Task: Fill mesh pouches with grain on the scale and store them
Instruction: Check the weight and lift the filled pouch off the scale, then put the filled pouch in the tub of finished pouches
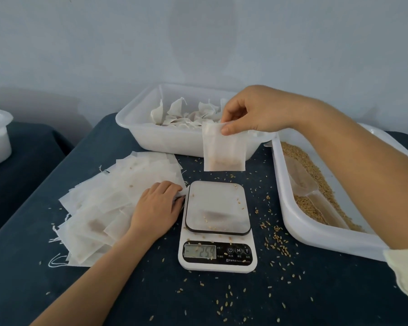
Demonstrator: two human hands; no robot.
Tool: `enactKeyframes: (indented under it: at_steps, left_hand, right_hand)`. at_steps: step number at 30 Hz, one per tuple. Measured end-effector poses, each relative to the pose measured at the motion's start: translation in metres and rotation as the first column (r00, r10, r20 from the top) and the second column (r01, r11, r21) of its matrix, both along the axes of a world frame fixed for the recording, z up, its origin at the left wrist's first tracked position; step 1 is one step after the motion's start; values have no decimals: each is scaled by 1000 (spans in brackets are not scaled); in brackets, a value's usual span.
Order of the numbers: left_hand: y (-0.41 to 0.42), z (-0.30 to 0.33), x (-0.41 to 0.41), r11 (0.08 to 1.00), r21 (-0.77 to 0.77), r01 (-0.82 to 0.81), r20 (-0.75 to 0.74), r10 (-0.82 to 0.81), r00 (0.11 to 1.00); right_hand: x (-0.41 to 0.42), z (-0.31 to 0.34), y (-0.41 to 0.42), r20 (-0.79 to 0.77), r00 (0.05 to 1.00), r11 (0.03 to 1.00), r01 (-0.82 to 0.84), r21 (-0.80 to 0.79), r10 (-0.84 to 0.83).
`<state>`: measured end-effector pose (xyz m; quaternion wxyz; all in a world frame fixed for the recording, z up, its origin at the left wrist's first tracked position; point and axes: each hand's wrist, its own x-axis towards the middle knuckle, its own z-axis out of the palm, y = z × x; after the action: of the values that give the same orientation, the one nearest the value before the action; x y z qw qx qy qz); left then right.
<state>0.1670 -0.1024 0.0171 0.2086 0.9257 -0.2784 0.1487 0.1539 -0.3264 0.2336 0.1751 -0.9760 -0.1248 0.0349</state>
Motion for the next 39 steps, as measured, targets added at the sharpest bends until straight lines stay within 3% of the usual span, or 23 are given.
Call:
enactKeyframes:
  at_steps: [10, 16, 21, 25, 26, 33, 39]
  left_hand:
    - [0, 3, 0, 1000, 29, 2, -22, -1, 1000]
    - [3, 3, 2, 999, -34, 30, -38, -31, 999]
    - [2, -3, 8, 998, -33, 53, -2, -53, 999]
    - [4, -7, 14, 999, -12, 49, 55, -48, 997]
    - [4, -7, 14, 999, -10, 50, 77, -50, 996]
    - [2, -10, 14, 999, -41, 14, 150, -8, 989]
    - [1, -12, 14, 999, -46, 7, 138, 0, 990]
  right_hand:
    - [87, 36, -14, 112, 965, 940, 199, 278, -237]
    - [162, 10, -3, -58, 903, 842, 418, 342, -425]
    - [212, -23, 6, -265, 775, 590, 615, 523, -574]
    - [237, -64, 11, -466, 736, 258, 634, 729, -492]
    - [239, -76, 11, -497, 734, 220, 638, 738, -462]
    - [236, -105, -3, -515, 659, 314, 733, 603, -549]
    - [207, -81, -13, -451, 693, 457, 715, 529, -562]
